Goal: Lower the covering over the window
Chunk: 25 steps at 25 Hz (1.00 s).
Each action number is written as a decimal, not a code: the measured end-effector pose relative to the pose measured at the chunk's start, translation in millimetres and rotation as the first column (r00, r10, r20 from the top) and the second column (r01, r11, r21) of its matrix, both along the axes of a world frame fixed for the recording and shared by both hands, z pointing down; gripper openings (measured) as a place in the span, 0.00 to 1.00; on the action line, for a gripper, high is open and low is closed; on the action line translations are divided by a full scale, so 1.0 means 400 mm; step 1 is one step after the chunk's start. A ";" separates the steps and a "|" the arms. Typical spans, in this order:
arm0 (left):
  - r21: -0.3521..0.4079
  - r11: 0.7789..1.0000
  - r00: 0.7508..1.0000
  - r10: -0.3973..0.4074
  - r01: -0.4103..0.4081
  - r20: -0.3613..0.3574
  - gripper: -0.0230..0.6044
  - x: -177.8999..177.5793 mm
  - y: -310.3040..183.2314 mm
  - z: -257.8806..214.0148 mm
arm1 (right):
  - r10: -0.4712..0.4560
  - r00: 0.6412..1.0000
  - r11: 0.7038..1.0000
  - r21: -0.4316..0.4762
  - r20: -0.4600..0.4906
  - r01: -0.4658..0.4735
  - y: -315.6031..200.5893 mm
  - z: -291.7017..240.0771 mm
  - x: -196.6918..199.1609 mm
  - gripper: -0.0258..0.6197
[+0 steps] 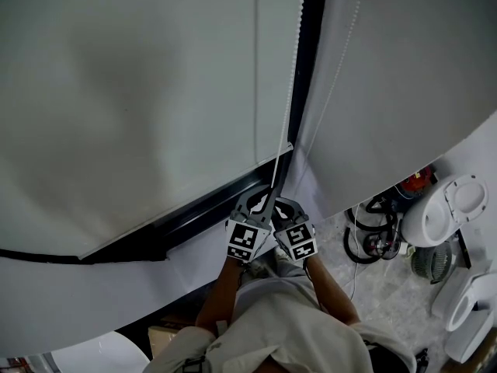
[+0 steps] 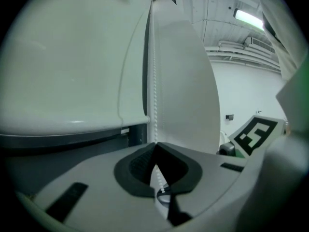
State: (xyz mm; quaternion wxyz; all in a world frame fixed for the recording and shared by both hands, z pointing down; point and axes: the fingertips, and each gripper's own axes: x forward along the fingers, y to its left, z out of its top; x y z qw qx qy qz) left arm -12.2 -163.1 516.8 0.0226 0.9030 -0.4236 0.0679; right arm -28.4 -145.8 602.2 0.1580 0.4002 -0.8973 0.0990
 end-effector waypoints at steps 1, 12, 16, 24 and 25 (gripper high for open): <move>0.000 1.000 1.000 0.000 0.000 0.001 0.06 0.001 0.000 0.000 | 0.001 1.000 1.000 0.001 -0.004 -0.001 0.000 0.000 0.001 0.04; 0.016 1.000 1.000 -0.014 0.014 -0.024 0.07 -0.014 0.015 -0.024 | -0.004 1.000 0.999 0.035 -0.021 0.005 0.027 -0.032 0.010 0.18; 0.038 0.999 0.997 -0.034 0.036 -0.064 0.13 -0.035 0.022 -0.060 | 0.012 1.000 0.997 0.071 0.005 -0.012 0.034 -0.086 0.036 0.20; 0.074 0.995 0.995 -0.059 0.065 -0.083 0.16 -0.085 0.049 -0.105 | 0.026 0.997 0.988 0.149 0.074 -0.037 0.049 -0.207 0.067 0.18; 0.076 0.995 0.995 -0.060 0.066 -0.083 0.16 -0.090 0.051 -0.106 | 0.027 0.997 0.986 0.163 0.077 -0.039 0.049 -0.222 0.069 0.18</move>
